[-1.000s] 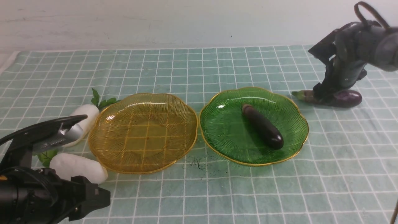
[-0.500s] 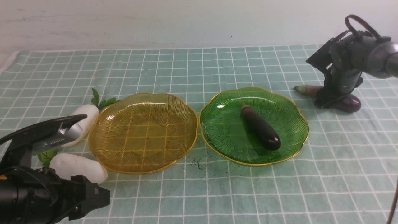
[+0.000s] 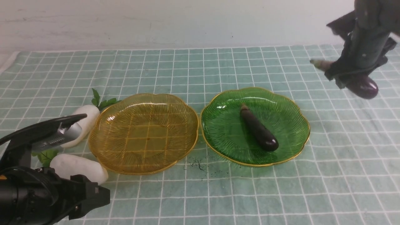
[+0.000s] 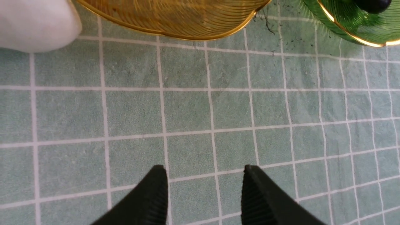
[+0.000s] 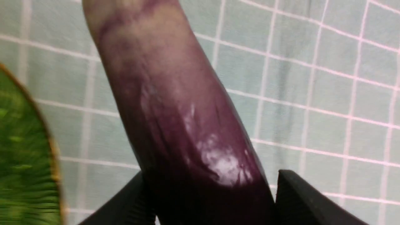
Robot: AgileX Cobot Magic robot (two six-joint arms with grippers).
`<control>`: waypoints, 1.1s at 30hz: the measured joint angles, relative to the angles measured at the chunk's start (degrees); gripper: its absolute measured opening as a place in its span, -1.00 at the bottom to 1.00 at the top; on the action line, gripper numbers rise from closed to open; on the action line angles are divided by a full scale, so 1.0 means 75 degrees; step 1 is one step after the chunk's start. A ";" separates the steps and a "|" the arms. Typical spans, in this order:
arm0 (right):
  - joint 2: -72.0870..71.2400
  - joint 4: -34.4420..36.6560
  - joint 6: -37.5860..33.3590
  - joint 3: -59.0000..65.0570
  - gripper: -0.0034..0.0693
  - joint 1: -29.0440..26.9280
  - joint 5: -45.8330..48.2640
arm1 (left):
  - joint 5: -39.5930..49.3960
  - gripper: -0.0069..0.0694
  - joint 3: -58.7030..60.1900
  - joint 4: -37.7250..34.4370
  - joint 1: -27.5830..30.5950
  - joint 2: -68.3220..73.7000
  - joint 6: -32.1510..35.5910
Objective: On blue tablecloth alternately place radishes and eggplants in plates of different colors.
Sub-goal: 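Put the eggplants into the green plate, then pick up the white radish and place it in the left plate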
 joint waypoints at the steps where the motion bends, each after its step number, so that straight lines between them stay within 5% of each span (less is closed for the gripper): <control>1: -0.0058 0.0323 0.0059 0.0000 0.34 0.0000 0.0022 | 0.0000 -0.03 0.0000 0.0000 0.0000 0.0000 0.0000; 5: -0.0203 0.2159 0.0156 0.0120 0.34 0.0046 0.0063 | -0.0006 -0.03 0.0000 0.0000 0.0000 0.0000 0.0000; 9: -0.0162 0.2887 -0.0180 0.0484 0.34 0.0362 0.0065 | -0.0015 -0.03 0.0000 0.0007 0.0000 0.0000 0.0000; 19: 0.0323 0.2226 -0.0313 0.0846 0.39 0.1292 0.0065 | -0.0015 -0.03 0.0000 0.0007 0.0000 0.0000 0.0000; 23: 0.0331 0.1579 0.0542 0.0856 0.85 0.1460 0.0057 | -0.0015 -0.03 0.0000 0.0007 0.0000 0.0000 0.0000; 26: 0.0098 0.1470 0.0683 0.0969 0.97 0.1460 0.0035 | -0.0033 -0.03 0.0000 0.0048 0.0000 0.0000 0.0000; 33: -0.1905 0.1795 0.0760 0.2334 0.85 0.1460 0.0013 | -0.0968 -0.03 0.0000 0.1150 0.0000 0.0000 -0.0915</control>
